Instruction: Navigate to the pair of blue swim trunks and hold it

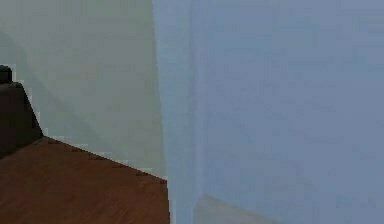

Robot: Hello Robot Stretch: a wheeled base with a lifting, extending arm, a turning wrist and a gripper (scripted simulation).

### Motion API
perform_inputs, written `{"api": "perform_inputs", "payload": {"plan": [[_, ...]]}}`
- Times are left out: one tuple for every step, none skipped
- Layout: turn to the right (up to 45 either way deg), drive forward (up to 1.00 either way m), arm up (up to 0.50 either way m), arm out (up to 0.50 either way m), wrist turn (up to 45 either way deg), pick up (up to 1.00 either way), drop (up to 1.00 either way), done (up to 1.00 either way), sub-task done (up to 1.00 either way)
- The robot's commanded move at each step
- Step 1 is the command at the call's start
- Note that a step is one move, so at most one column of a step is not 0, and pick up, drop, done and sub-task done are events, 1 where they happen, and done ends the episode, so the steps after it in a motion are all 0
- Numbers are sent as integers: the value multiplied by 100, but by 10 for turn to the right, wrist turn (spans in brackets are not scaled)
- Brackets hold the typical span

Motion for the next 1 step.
{"api": "perform_inputs", "payload": {"plan": [[-30,0,0,0,0,0,0,0,0]]}}
